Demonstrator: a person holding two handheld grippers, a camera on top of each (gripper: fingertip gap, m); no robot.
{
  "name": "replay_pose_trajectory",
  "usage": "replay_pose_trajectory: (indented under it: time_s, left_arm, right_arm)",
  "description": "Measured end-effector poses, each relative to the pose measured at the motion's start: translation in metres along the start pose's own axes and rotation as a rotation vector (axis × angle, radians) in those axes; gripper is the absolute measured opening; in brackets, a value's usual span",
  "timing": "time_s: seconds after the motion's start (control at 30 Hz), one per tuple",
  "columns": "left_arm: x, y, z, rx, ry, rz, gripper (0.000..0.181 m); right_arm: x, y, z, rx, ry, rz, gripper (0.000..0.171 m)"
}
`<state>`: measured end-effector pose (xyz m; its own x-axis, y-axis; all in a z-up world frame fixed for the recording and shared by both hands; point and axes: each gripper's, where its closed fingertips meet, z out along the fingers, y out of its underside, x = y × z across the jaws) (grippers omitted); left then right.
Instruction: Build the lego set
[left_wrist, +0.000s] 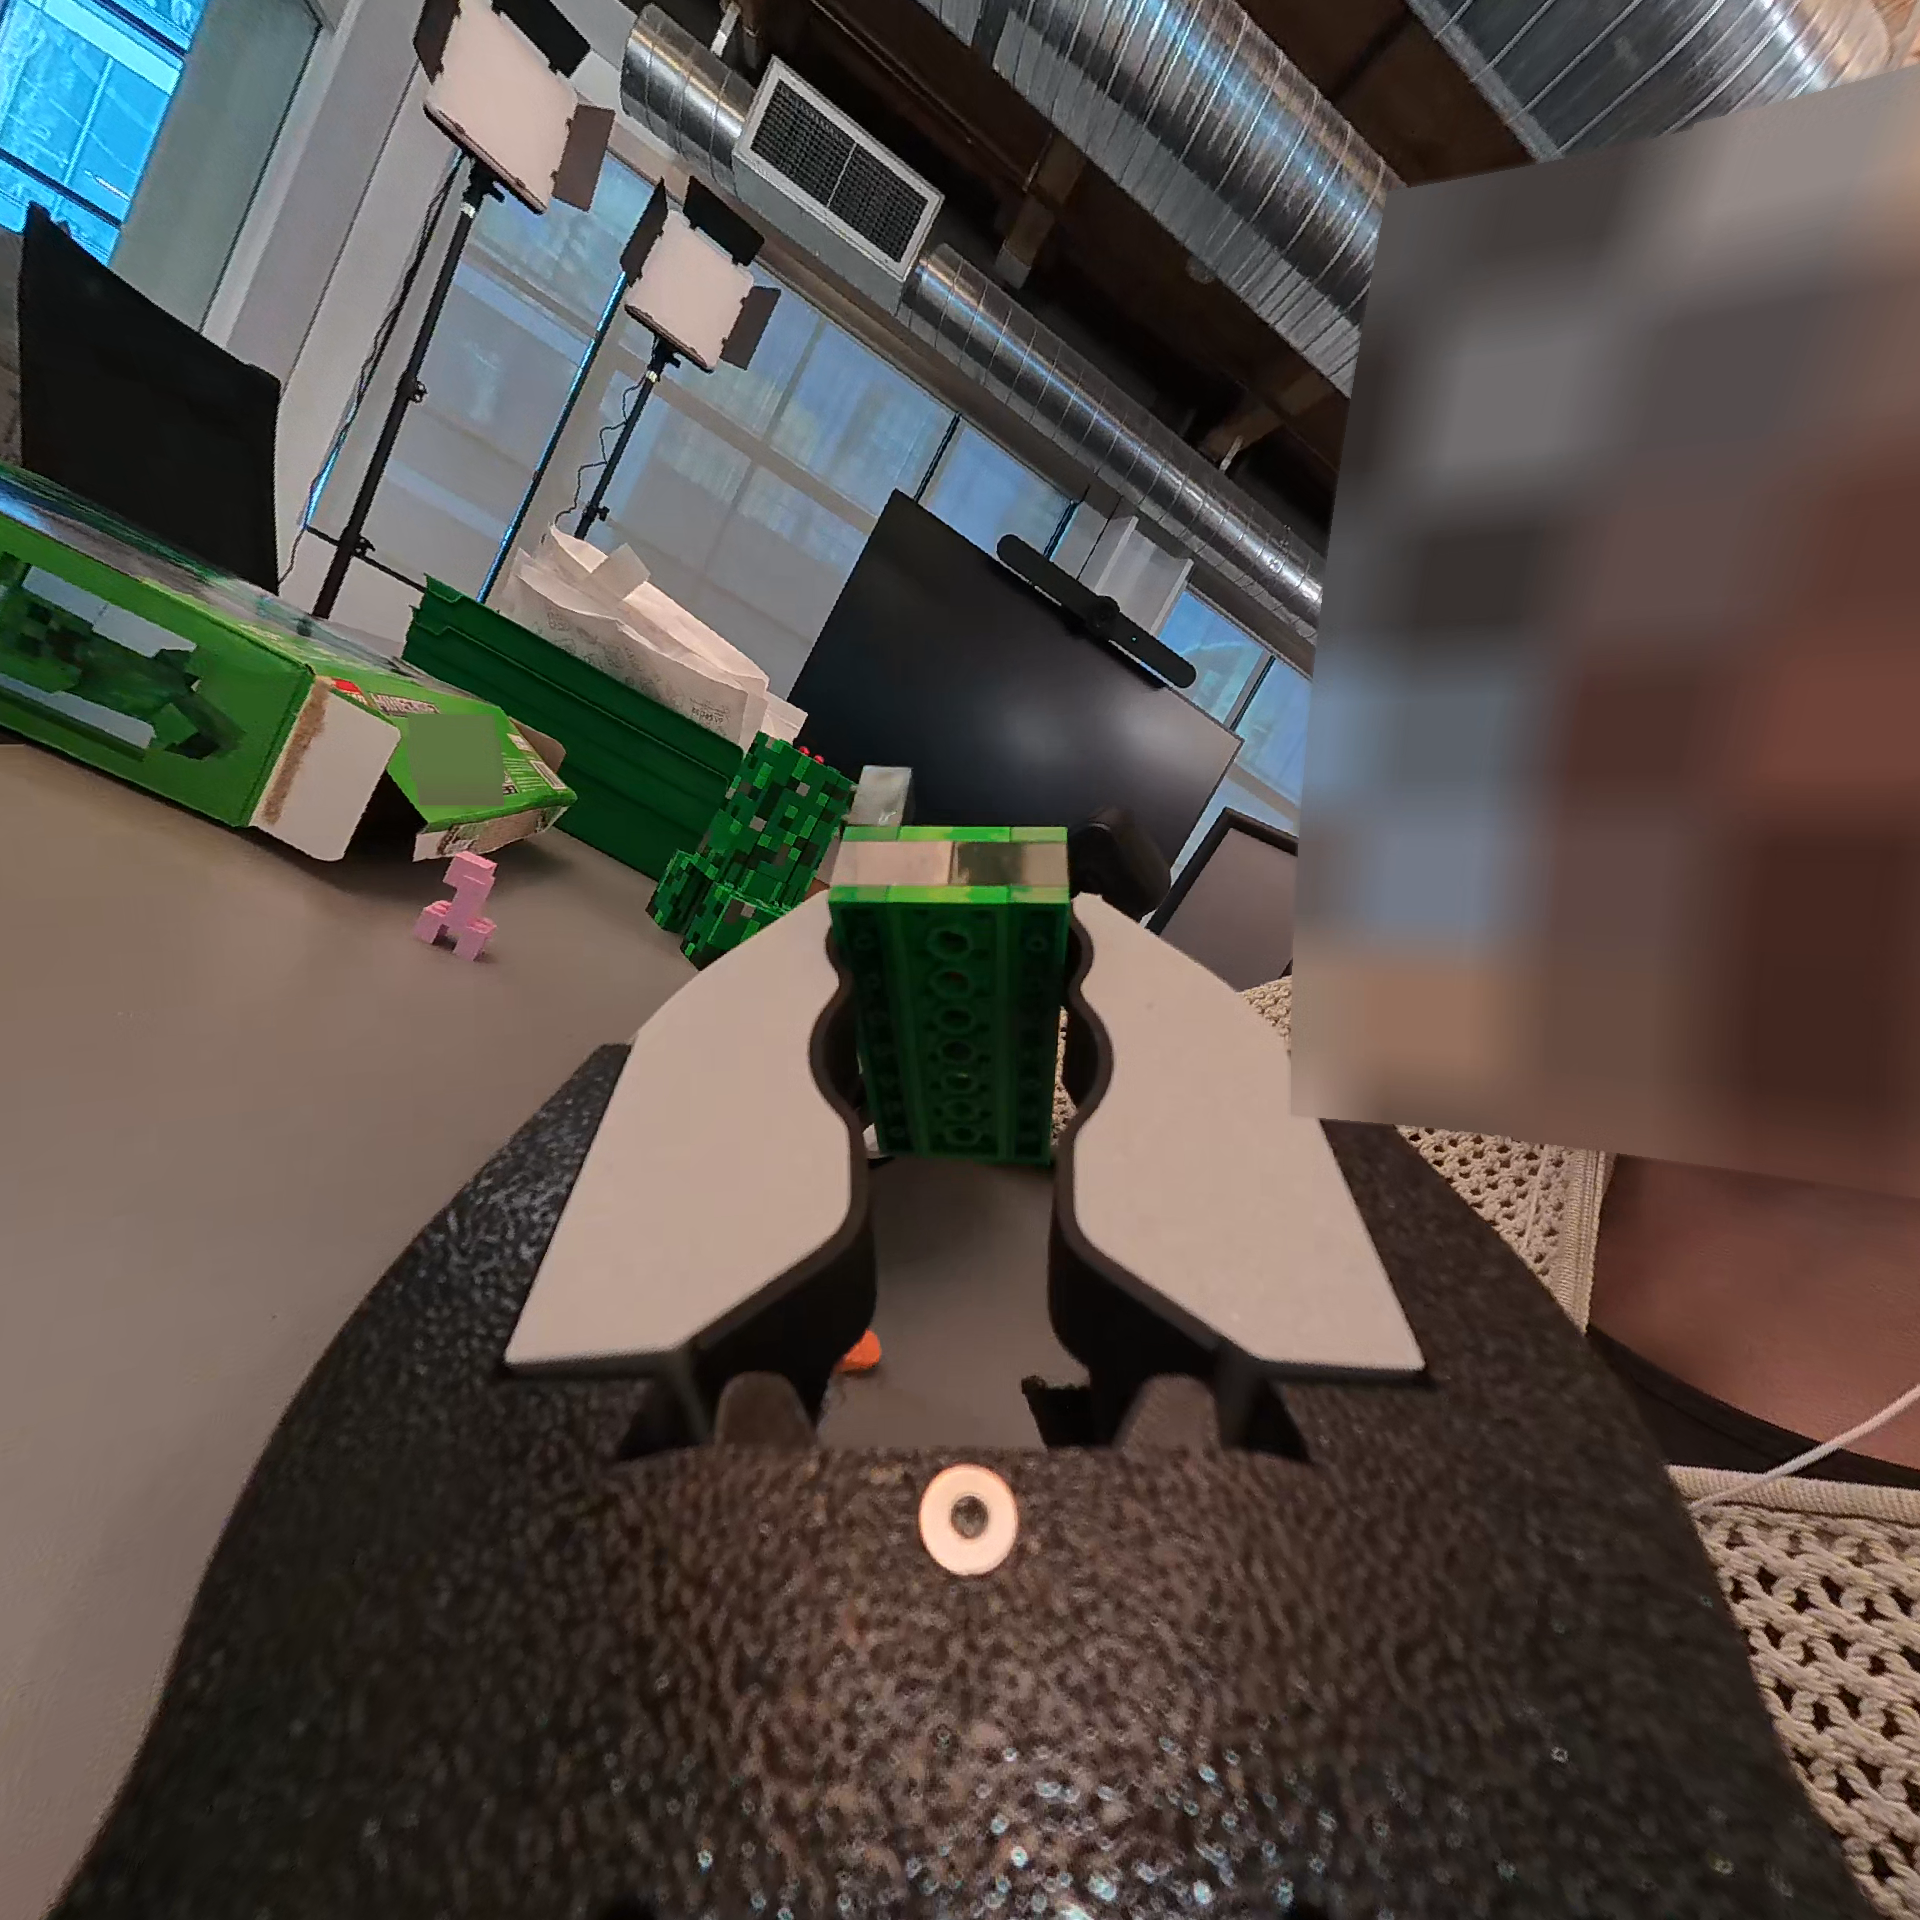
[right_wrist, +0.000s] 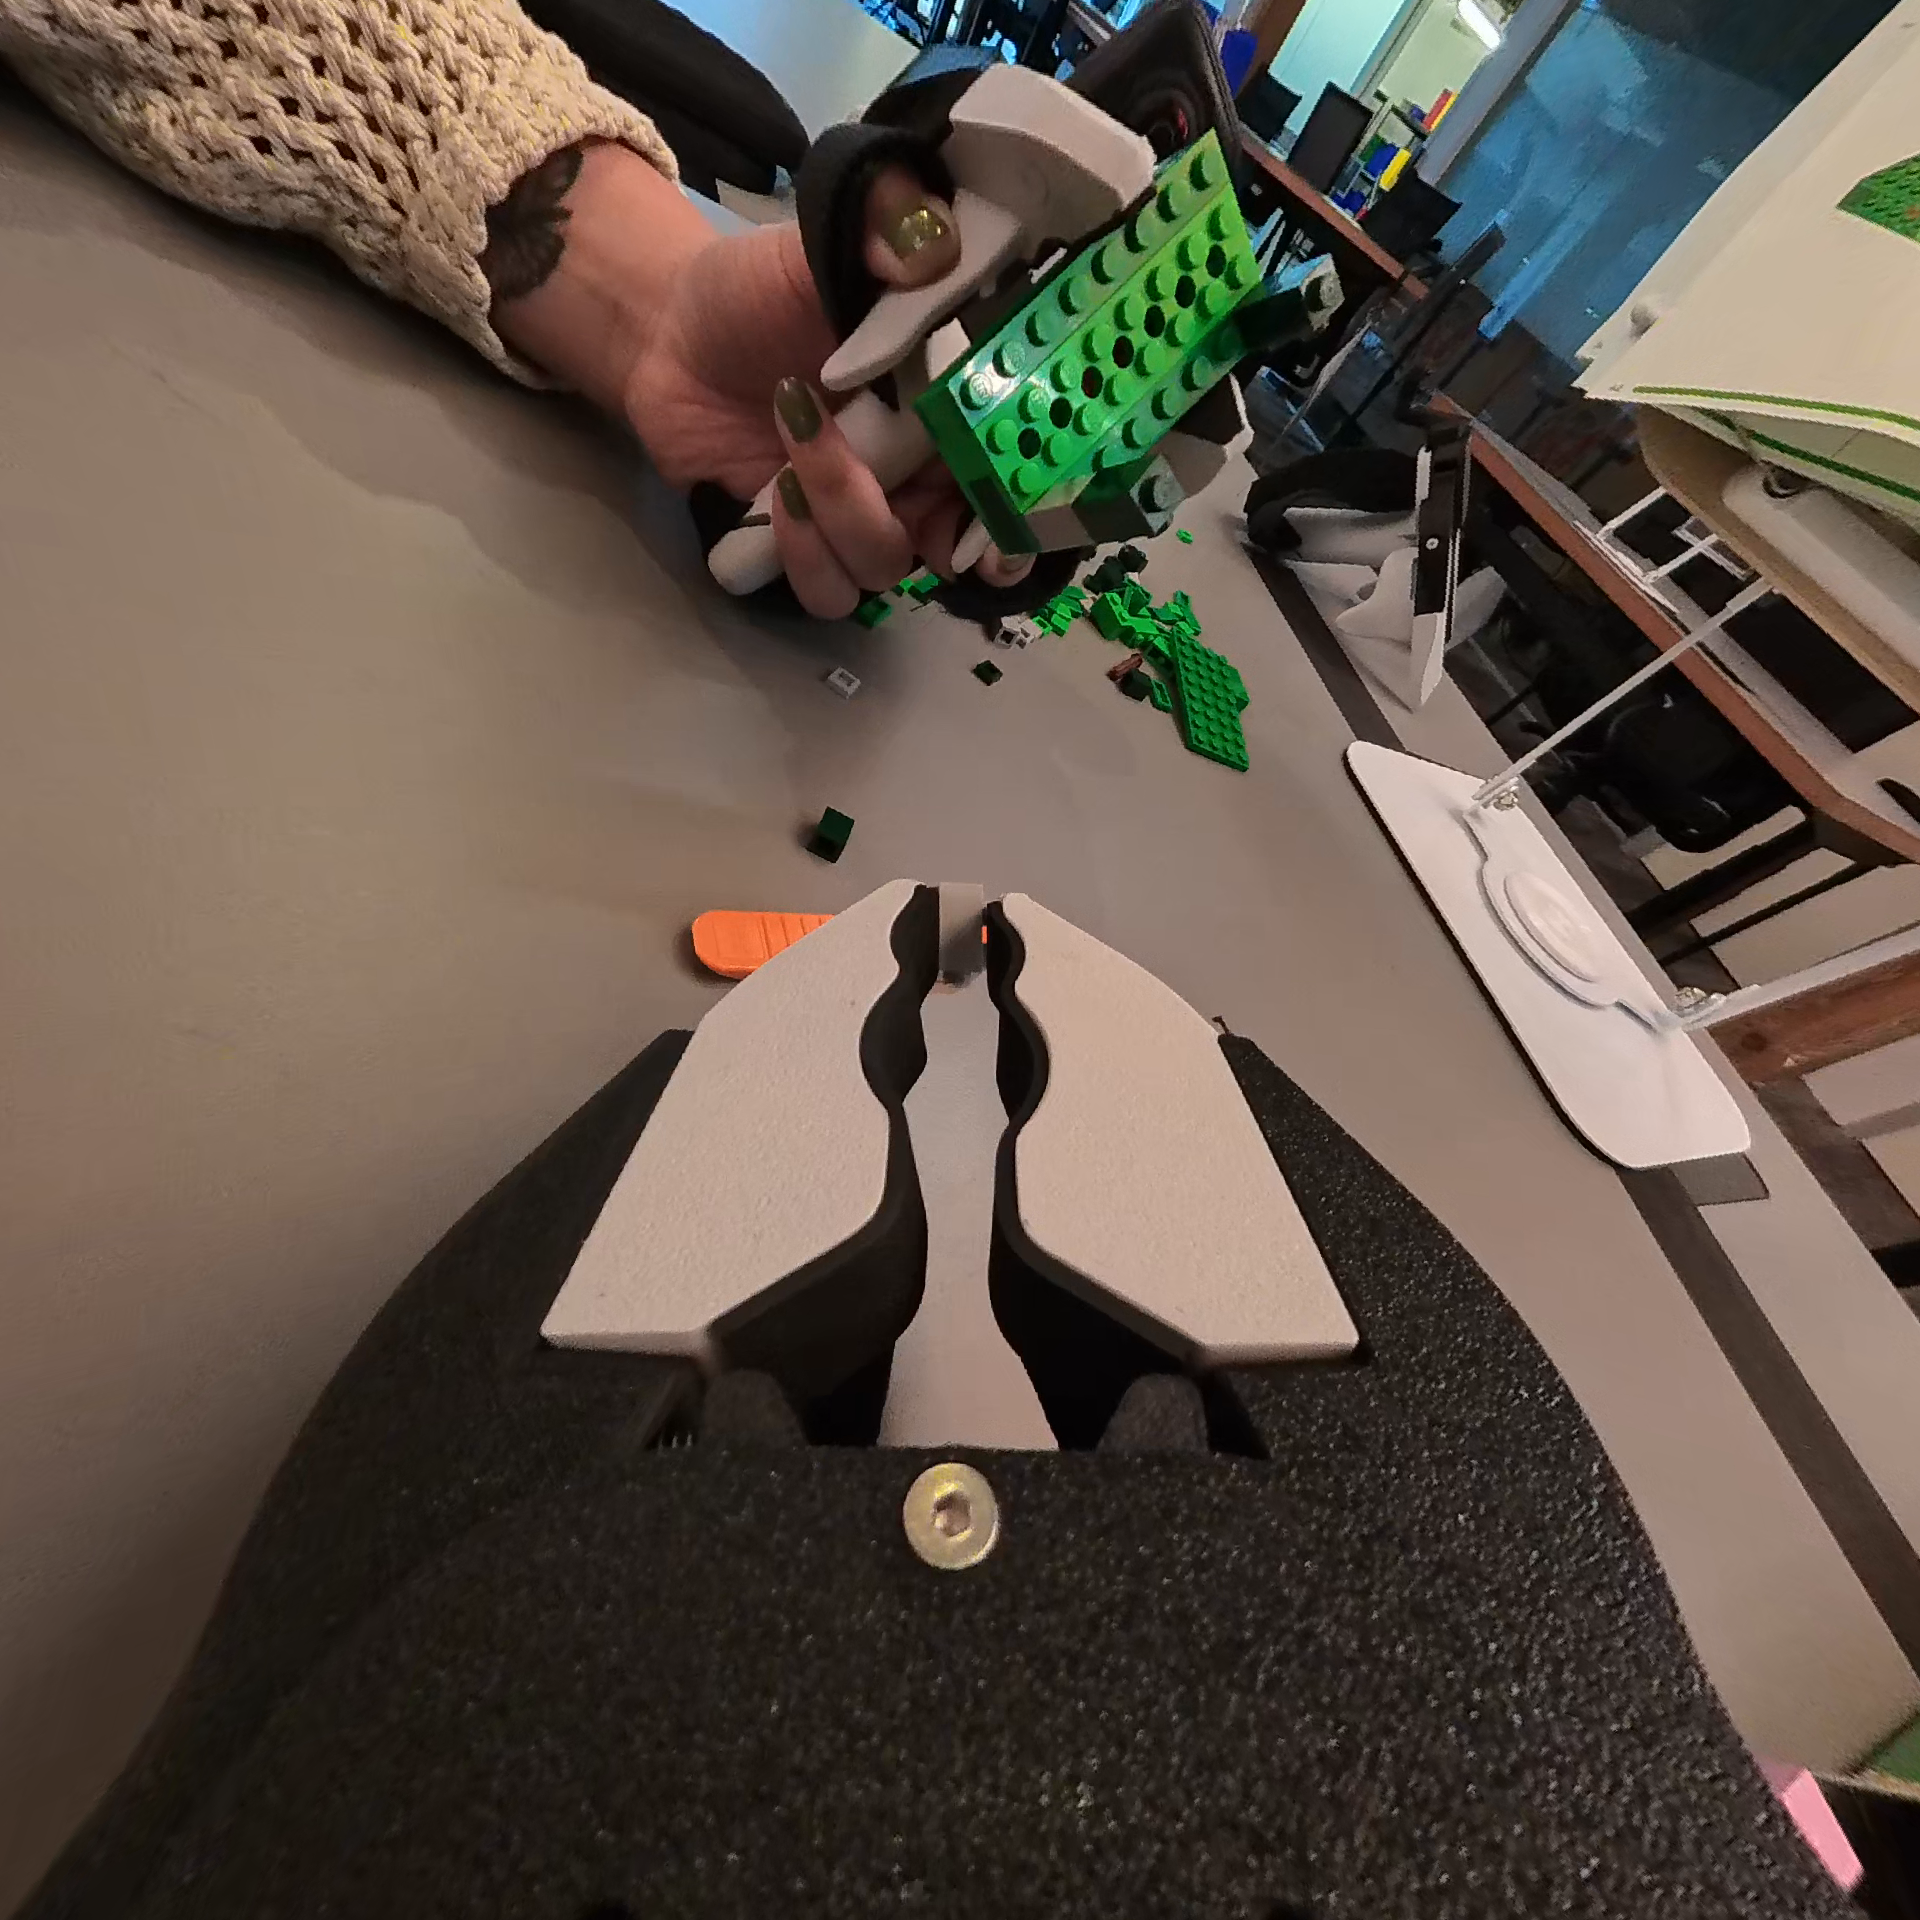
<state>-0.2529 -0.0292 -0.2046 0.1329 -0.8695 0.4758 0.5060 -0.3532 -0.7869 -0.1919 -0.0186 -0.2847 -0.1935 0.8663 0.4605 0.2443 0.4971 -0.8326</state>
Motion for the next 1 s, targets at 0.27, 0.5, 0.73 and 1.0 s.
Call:
replay_pose_trajectory:
  time_s: [0.27,0.5,0.73,1.0]
  left_arm:
    - [0.0,0.0,0.0,0.002,-0.003,-0.001,0.035]
    - [-0.001,0.0,0.0,0.004,-0.011,-0.001,0.035]
    - [-0.016,-0.018,-0.011,0.171,-0.076,-0.146,0.036]
    - [0.027,-0.05,-0.022,0.363,0.328,-0.327,0.035]
  right_arm:
    - [-0.001,0.0,0.0,-0.004,-0.003,-0.005,0.008]
    - [-0.001,0.001,0.0,-0.006,-0.003,-0.006,0.008]
    - [-0.002,0.001,0.001,-0.01,-0.005,-0.009,0.008]
    - [-0.003,0.002,0.001,-0.015,-0.009,-0.013,0.008]
